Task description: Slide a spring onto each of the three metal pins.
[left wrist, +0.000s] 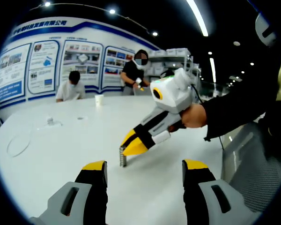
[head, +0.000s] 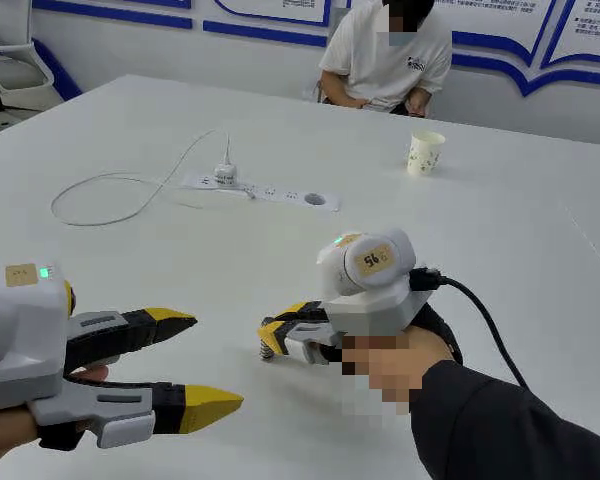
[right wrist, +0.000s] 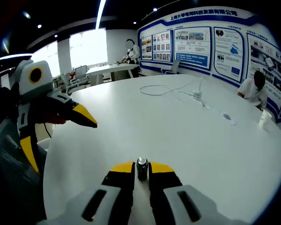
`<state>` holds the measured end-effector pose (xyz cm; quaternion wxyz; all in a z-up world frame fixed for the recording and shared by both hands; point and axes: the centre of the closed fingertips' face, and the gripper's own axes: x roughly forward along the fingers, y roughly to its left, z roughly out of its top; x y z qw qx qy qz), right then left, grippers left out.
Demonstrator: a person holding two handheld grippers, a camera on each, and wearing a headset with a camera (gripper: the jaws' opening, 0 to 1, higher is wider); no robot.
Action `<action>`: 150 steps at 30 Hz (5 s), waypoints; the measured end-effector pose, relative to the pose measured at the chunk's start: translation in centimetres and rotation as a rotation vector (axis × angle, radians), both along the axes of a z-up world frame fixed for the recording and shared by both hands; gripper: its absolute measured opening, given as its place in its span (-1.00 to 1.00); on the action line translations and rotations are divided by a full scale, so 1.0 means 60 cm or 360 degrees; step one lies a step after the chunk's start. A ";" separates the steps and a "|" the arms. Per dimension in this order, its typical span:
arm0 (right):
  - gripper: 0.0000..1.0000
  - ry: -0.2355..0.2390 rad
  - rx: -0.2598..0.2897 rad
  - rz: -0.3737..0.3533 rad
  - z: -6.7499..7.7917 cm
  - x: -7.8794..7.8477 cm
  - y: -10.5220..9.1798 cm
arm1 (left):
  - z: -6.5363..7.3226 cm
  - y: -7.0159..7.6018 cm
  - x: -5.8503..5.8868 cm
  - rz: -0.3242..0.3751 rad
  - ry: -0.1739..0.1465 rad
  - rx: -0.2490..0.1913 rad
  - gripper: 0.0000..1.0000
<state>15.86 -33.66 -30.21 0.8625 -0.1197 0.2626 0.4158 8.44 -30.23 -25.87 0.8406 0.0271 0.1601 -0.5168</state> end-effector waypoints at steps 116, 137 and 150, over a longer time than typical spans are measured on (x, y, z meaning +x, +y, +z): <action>0.29 -0.0273 0.0122 -0.0295 0.053 -0.200 -0.365 | -0.040 -0.001 -0.018 -0.0045 0.0024 0.0098 0.47; 0.28 -0.0273 0.0137 -0.0310 0.051 -0.197 -0.369 | -0.043 0.000 -0.020 -0.0041 0.0029 0.0100 0.47; 0.26 -0.0271 0.0142 -0.0321 0.050 -0.195 -0.370 | -0.043 0.001 -0.019 -0.0037 0.0035 0.0096 0.47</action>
